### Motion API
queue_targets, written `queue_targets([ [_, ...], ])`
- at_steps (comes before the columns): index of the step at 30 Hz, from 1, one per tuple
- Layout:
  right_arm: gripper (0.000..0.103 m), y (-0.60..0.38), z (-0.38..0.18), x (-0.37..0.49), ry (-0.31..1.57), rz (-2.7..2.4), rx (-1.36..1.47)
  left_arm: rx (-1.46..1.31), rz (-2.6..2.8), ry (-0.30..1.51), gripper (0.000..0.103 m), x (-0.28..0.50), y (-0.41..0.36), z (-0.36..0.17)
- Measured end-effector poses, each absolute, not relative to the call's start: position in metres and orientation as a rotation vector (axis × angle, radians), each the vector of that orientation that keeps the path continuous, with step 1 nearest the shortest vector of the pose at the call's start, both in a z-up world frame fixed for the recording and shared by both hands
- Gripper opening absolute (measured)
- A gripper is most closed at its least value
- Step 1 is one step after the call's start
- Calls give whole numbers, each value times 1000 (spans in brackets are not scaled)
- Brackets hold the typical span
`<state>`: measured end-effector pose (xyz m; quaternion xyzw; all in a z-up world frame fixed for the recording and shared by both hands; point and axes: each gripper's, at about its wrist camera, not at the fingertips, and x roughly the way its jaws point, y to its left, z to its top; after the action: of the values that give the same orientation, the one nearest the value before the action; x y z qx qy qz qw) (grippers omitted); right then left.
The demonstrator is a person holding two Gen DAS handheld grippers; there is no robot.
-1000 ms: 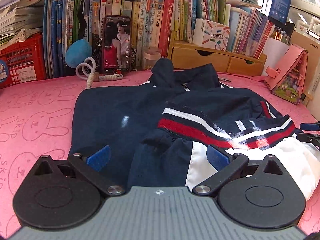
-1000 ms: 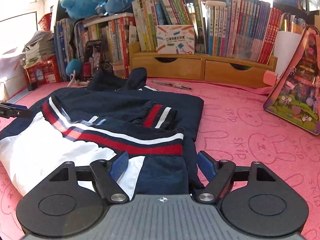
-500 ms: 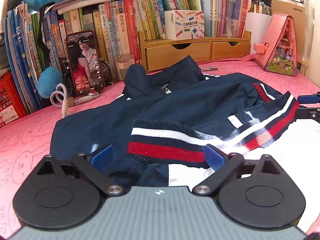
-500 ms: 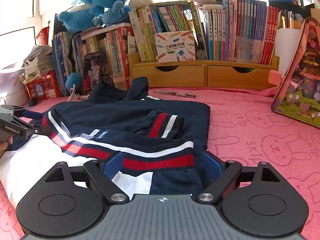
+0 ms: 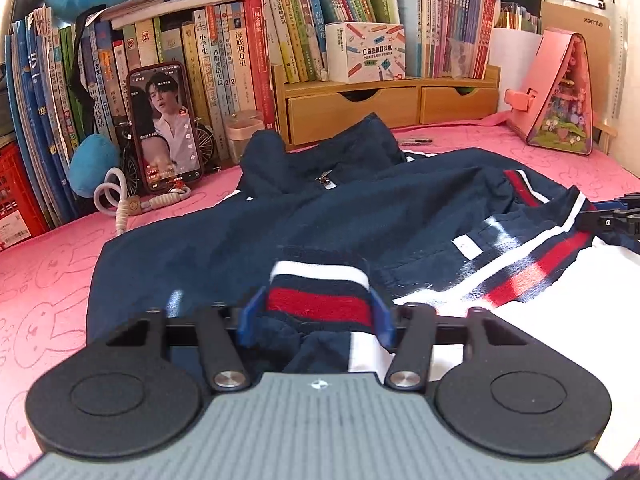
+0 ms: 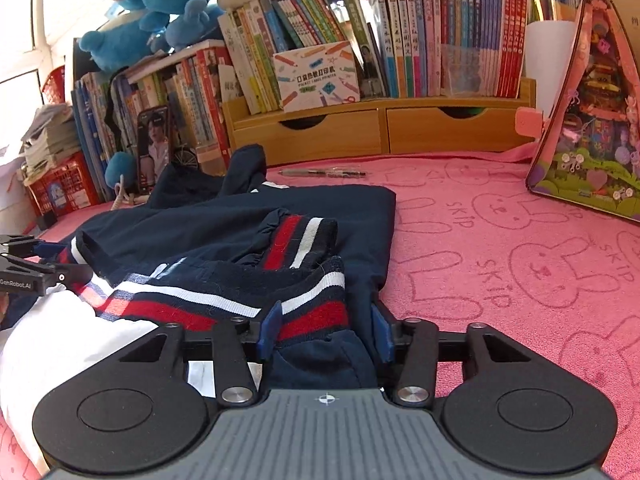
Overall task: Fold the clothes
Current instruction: 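Grasp the striped cuff with the left gripper while the right gripper grasps the waistband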
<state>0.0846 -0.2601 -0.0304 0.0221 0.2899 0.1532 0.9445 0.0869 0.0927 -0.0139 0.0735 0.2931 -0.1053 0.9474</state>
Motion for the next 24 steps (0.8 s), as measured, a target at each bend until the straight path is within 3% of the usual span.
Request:
queue_targets([
  [1, 28, -255, -27, 75, 557, 312, -7, 178, -203, 553, 35, 77, 90, -13],
  [3, 22, -248, -21, 59, 485, 299, -76, 195, -189, 486, 30, 59, 89, -8],
  [5, 11, -248, -10, 44, 391, 278, -95, 138, -192, 442, 30, 47, 98, 1],
  [6, 11, -248, -5, 40, 351, 264, -109, 109, -193, 420, 31, 41, 103, 5],
  [8, 15, -249, 5, 37, 312, 254, -137, 66, -193, 387, 37, 33, 111, 13],
  [9, 25, -250, 7, 40, 331, 269, -138, 78, -182, 399, 45, 35, 112, 13],
  [10, 46, -251, 6, 46, 363, 282, -127, 100, -163, 420, 53, 39, 110, 10],
  [11, 56, -253, 2, 54, 409, 300, -104, 121, -137, 449, 61, 44, 109, 6],
  [12, 66, -254, -2, 62, 455, 320, -76, 142, -102, 491, 75, 50, 106, 1],
  [13, 66, -254, -6, 68, 493, 337, -56, 155, -79, 532, 84, 55, 105, -5],
  [16, 66, -246, -21, 78, 569, 343, -60, 136, -81, 619, 88, 64, 108, -20],
  [20, 52, -222, -36, 68, 574, 368, -174, 98, -85, 640, 89, 61, 118, -27],
  [22, 19, -214, -35, 60, 527, 329, -254, 69, -68, 648, 90, 62, 124, -28],
  [24, 19, -217, -27, 57, 483, 304, -246, 27, -60, 652, 89, 61, 132, -28],
])
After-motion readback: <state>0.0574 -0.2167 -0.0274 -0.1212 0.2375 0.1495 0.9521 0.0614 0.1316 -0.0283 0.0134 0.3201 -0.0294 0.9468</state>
